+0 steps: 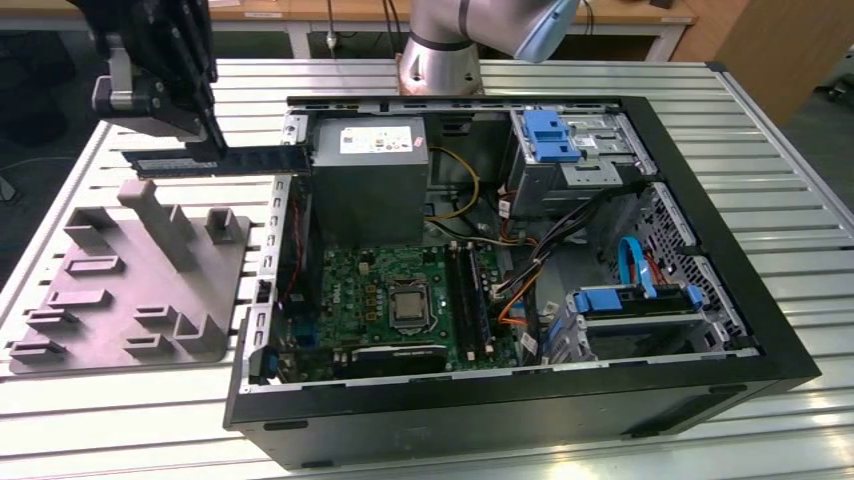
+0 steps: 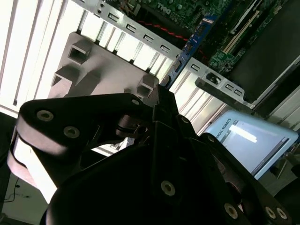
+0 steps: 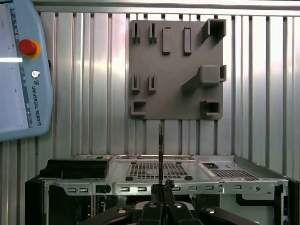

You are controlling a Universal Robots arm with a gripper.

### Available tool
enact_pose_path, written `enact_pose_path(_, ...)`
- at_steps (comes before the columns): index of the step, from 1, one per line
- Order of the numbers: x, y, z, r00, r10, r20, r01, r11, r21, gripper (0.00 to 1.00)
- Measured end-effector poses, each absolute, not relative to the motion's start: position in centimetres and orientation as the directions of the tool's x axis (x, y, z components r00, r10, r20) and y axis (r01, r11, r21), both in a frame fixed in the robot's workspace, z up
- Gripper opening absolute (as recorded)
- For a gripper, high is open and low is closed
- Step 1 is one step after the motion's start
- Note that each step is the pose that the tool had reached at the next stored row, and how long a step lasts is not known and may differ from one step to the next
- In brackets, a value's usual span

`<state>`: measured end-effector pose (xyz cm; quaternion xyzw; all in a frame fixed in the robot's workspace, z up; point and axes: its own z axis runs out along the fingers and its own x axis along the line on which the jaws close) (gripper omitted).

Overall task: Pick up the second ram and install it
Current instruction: 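Pick up the second ram and move it above second insertion slot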

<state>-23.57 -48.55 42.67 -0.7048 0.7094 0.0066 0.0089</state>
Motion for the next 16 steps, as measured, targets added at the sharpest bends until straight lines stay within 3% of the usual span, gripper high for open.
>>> enact_pose_path(16, -20.4, -48.5, 42.7, -0.006, -1.000, -0.022, -1.000, 0.007, -0.003, 0.12)
